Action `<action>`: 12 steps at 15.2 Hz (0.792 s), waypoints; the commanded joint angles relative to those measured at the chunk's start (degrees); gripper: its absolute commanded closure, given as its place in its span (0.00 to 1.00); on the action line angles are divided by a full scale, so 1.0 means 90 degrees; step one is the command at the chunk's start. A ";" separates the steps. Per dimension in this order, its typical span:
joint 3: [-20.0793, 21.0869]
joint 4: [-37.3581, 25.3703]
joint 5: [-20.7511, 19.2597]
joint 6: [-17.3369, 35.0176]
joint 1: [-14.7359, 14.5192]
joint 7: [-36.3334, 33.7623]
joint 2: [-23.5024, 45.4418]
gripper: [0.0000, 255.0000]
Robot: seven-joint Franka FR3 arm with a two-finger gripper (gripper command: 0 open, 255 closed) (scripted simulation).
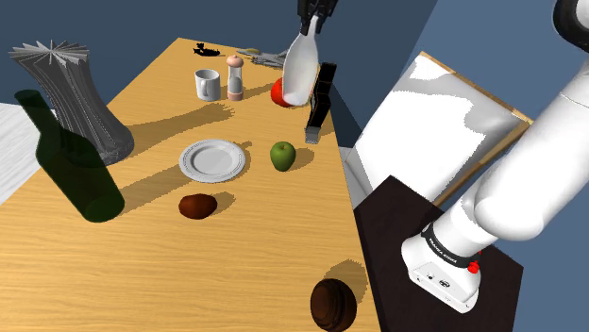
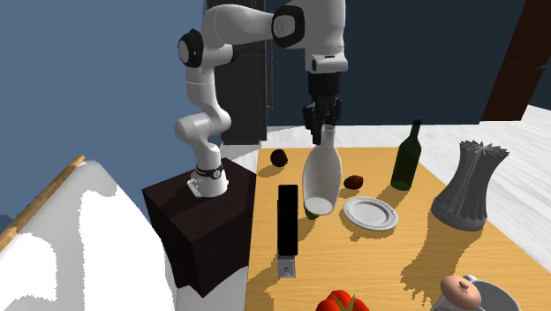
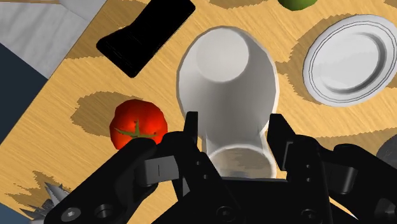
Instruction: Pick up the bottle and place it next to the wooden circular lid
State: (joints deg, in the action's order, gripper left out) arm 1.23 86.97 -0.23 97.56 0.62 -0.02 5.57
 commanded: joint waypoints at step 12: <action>0.0475 0.2377 0.0141 -0.0411 -0.0400 -0.0847 -0.2794 1.00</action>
State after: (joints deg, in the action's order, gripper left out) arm 5.21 106.98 0.84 94.34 -2.74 -7.15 -17.72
